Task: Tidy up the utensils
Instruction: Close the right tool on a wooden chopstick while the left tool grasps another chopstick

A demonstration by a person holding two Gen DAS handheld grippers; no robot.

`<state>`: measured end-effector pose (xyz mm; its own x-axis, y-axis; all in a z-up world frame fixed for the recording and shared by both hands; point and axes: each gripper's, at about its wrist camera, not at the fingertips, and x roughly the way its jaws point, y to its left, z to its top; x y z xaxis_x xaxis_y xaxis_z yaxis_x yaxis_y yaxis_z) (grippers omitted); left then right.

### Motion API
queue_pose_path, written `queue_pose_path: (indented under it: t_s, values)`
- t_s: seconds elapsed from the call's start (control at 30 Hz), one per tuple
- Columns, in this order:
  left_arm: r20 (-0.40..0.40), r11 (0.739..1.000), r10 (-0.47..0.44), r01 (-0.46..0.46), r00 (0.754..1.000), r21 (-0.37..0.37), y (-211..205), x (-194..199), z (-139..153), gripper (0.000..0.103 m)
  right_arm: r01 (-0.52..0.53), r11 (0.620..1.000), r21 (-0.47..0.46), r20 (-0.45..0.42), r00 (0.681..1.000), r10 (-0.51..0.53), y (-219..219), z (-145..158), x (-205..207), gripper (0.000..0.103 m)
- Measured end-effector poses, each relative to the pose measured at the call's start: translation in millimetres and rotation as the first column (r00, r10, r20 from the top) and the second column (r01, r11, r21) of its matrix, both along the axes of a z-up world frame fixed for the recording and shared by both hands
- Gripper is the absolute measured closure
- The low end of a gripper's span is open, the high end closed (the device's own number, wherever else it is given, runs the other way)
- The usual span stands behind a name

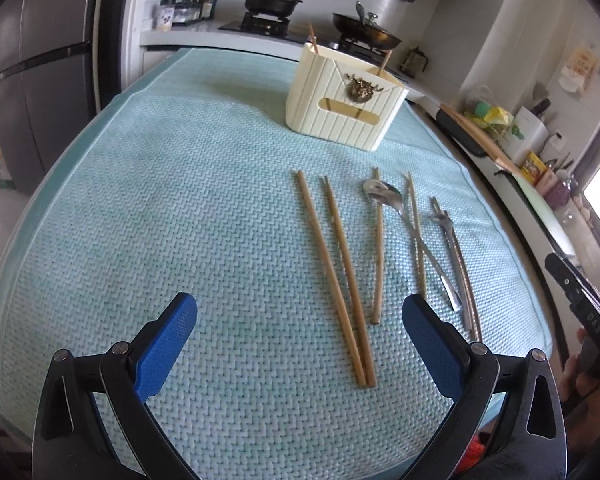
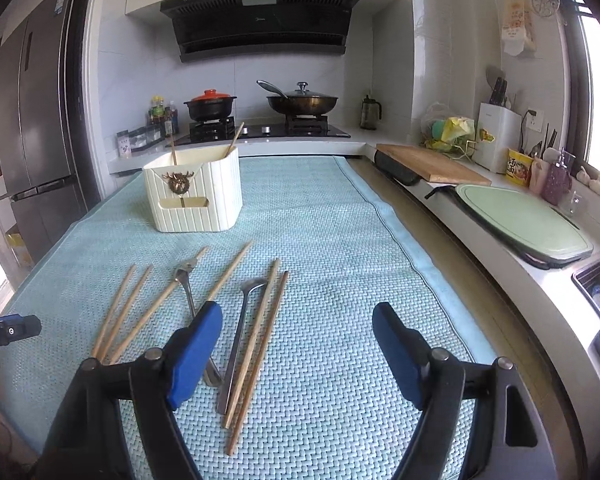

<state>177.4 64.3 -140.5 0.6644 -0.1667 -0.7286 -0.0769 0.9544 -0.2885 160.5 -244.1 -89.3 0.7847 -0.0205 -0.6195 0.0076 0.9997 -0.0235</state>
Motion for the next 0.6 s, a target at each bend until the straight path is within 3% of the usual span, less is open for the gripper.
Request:
queue_pose_path:
  t_s: [0.27, 0.6]
  values:
    - [-0.009, 0.997, -0.005, 0.006, 1.0, 0.082, -7, 2, -3, 0.001, -0.001, 0.999, 0.043, -0.055, 0.998, 0.003, -1, -12, 12, 0.024]
    - [-0.035, 0.995, 0.018, -0.014, 0.999, 0.099, 0, 4, -10, 0.001, 0.017, 0.996, 0.085, -0.136, 0.991, -0.006, -9, -25, 18, 0.024]
